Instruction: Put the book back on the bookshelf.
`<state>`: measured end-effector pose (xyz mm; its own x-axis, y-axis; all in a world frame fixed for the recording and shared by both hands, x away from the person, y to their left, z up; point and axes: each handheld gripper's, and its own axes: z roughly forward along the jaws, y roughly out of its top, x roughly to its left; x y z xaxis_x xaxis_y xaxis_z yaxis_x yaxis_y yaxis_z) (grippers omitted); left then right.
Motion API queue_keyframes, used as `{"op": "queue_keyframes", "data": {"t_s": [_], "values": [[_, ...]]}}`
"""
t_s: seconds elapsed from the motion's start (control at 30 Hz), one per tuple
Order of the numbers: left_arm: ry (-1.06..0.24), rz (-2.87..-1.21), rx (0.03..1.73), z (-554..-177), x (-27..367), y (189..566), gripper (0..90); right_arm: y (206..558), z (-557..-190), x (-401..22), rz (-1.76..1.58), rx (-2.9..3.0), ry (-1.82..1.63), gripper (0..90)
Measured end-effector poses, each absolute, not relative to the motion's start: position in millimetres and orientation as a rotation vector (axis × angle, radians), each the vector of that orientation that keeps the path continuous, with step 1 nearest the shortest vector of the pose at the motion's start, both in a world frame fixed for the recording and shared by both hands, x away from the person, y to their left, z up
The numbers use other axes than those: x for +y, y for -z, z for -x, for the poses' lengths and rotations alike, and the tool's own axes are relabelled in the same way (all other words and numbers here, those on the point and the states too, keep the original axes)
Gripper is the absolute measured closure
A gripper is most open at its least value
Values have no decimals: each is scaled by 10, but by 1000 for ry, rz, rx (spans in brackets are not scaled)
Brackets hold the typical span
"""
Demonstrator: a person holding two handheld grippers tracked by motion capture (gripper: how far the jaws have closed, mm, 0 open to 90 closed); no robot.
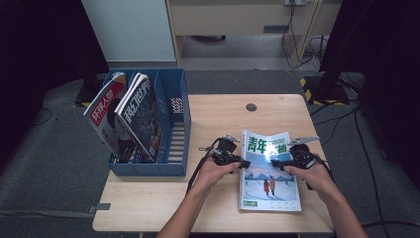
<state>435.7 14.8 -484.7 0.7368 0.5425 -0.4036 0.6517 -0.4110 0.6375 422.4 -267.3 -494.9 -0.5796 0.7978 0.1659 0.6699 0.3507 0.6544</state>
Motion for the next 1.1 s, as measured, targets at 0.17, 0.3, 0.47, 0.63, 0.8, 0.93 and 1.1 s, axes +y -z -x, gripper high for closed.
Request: {"op": "queue_keyframes", "data": {"t_s": [0.17, 0.3, 0.47, 0.63, 0.8, 0.93, 1.1], "values": [[166, -2114, 891, -4370, 132, 4850, 600, 4967, -4217, -2688, -1313, 2453, -1015, 318], [164, -2124, 889, -4377, 113, 4840, 600, 4987, -4214, -2695, -1315, 2464, -1015, 311], [160, -2149, 893, -4400, 82, 4835, 581, 5031, -4227, -2681, -1331, 2461, -1019, 319], [170, -2135, 905, -4425, 45, 4847, 564, 5040, -4224, -2681, -1343, 2468, -1019, 318], [183, -2119, 926, -4453, -20, 4878, 544, 5068, -4212, -2691, -1368, 2455, -1052, 319], [185, -2124, 929, -4469, -72, 4901, 523, 5078, -4209, -2705, -1367, 2450, -1066, 319], [195, -2129, 934, -4498, -116, 4909, 516, 5079, -4210, -2710, -1370, 2451, -1077, 319]]}}
